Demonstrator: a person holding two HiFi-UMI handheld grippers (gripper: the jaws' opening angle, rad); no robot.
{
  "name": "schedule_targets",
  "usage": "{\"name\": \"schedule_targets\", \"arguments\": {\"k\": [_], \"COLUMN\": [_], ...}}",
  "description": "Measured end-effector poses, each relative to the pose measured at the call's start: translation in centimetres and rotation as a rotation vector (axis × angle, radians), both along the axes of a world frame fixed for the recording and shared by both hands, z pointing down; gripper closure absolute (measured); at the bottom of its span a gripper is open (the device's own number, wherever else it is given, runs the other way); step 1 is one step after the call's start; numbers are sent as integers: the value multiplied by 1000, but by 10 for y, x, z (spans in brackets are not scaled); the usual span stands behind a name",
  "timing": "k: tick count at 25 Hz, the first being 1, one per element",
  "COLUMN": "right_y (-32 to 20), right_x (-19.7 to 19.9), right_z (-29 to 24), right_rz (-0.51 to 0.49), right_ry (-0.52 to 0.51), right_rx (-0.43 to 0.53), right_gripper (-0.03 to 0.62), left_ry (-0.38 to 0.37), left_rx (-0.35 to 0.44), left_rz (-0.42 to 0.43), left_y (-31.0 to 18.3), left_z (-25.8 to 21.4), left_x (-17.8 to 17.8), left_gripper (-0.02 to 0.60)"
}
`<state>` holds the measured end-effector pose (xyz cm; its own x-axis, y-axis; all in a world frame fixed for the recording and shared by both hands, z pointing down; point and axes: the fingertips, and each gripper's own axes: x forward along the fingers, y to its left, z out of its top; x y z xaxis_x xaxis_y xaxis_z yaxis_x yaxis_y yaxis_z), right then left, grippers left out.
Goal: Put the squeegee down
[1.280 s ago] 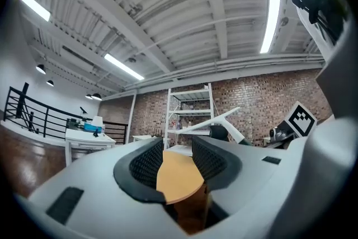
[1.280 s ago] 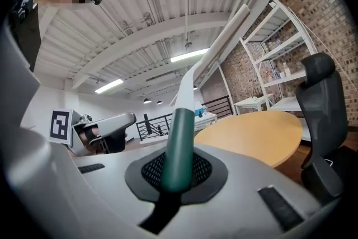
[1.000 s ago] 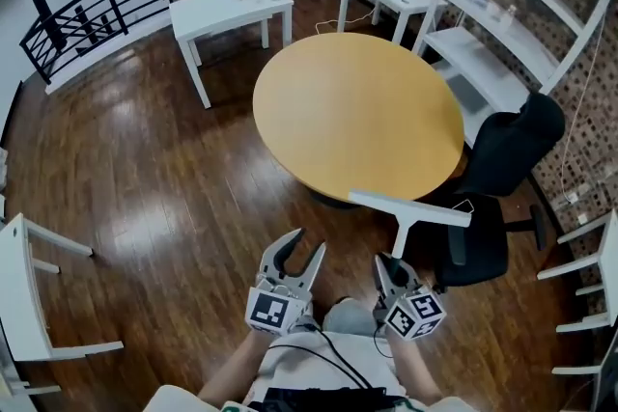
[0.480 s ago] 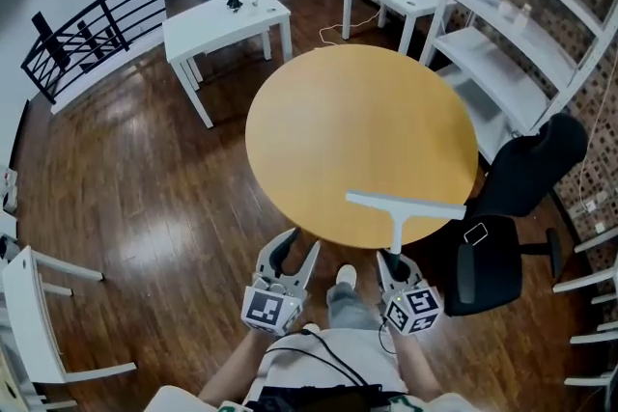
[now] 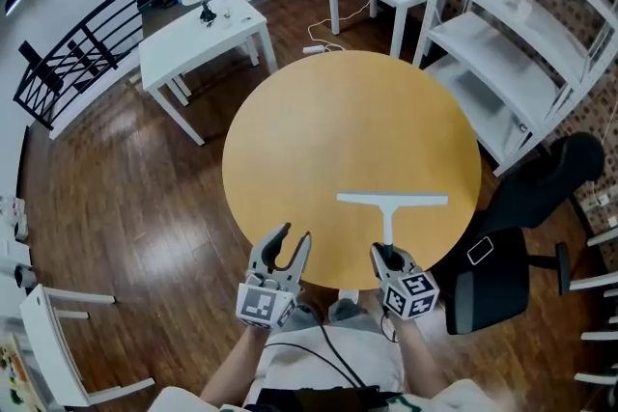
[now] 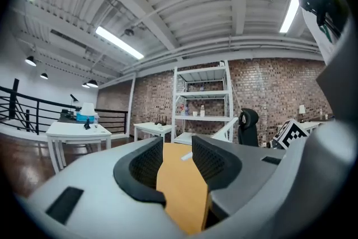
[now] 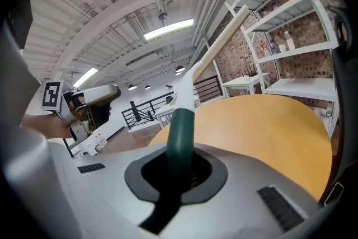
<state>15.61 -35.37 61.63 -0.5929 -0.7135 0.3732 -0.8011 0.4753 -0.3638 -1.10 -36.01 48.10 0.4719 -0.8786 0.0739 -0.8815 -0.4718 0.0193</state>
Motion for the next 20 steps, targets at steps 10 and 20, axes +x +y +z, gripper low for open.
{"name": "schedule_targets", "arguments": {"k": [10,20], "right_y": [-128,-225], "right_x": [-17,-11], "right_z": [103,199], "right_rz": [19,136], "right_ry": [-36,43], "right_rx": [-279,-514], "right_gripper": [569,566], "left_ry": [8,6], "left_rx": [-109,-193], "left_rz": [39,10], "left_y": [-73,-99], "left_z": [15,41], "left_x": [-10,-58], "left_gripper": [425,425]}}
